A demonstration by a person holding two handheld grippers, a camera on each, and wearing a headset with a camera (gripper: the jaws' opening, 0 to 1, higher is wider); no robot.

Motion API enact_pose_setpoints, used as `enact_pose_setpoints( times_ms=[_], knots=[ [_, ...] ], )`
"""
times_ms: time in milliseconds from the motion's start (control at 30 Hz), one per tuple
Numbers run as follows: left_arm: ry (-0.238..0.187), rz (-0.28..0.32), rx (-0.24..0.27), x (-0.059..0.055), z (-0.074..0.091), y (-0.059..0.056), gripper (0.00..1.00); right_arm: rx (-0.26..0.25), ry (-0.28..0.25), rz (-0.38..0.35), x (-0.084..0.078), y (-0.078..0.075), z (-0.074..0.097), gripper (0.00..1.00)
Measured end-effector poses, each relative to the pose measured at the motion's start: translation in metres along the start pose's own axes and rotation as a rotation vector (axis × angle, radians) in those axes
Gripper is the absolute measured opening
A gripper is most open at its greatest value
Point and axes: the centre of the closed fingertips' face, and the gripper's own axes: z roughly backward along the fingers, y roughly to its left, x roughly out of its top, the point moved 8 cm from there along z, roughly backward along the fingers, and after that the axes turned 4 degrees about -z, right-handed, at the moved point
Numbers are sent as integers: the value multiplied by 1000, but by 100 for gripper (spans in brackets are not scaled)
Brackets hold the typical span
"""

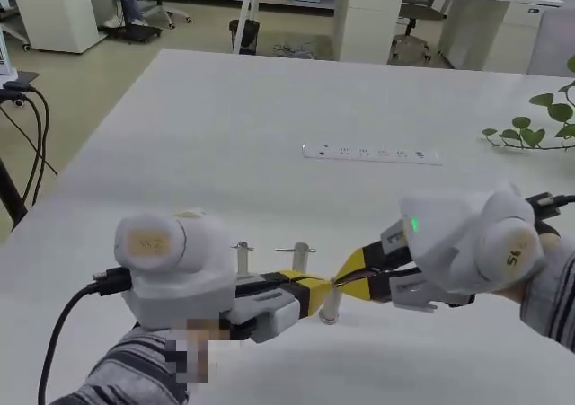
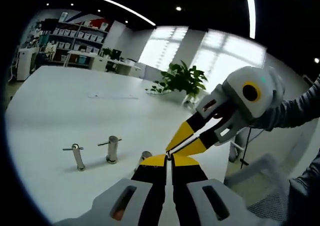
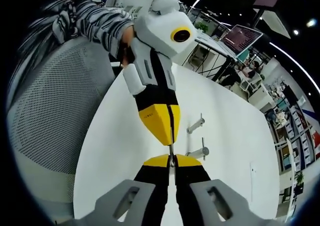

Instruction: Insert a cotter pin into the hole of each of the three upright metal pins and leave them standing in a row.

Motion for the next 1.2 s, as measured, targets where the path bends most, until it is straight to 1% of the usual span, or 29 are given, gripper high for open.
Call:
enact_pose_setpoints(
  times_ms=[33, 67, 133, 167, 233, 267, 367, 500, 567, 633, 700, 800, 833, 900, 1000, 1067, 1133, 1200],
  knots=[
    [5, -39, -7, 1, 1, 0, 0, 2, -8, -16, -1, 0, 0, 0],
    [8, -45, -8, 1, 2, 0, 0, 3, -13, -30, -1, 0, 0, 0],
    [2, -57, -18, 2, 3, 0, 0, 7, -27, -71, -4, -1, 0, 0],
    [2, -65, -25, 2, 4, 0, 0, 10, -42, -104, -5, -1, 0, 0],
    [-3, -90, -44, 4, 5, 0, 0, 19, -59, -142, -6, -1, 0, 1],
    [-4, -110, -59, 4, 6, -1, 0, 32, -67, -161, -8, 0, 0, 1],
    [-2, -150, -78, 5, 8, -3, 0, 43, -92, -208, -10, 0, 0, 1],
    [-11, -169, -104, 6, 11, -3, 0, 66, -119, -244, -9, 2, 2, 1],
    [-14, -173, -120, 7, 12, -4, 0, 70, -126, -243, -8, 4, 2, 0],
    [-6, -175, -138, 7, 13, -3, 0, 81, -123, -234, -7, 7, 3, 0],
    [-7, -182, -141, 6, 14, -3, 0, 80, -117, -220, -5, 9, 4, 0],
    [1, -200, -138, 4, 13, -4, 0, 78, -98, -187, -5, 9, 4, 0],
    [-1, -212, -125, 4, 12, -4, 0, 60, -87, -166, -5, 9, 4, 0],
    [-11, -227, -110, 4, 12, -4, 0, 56, -75, -147, -5, 8, 4, 0],
    [-30, -225, -106, 6, 11, -4, 8, 39, -55, -116, -7, 8, 3, 0],
    [-28, -235, -89, 5, 9, -3, 15, 24, -56, -121, -8, 6, 4, 0],
    [-23, -242, -68, 5, 7, -2, 20, -3, -55, -128, -11, 4, 4, 0],
    [-22, -246, -50, 4, 5, 0, 23, -16, -46, -135, -15, 2, 4, 0]
  ],
)
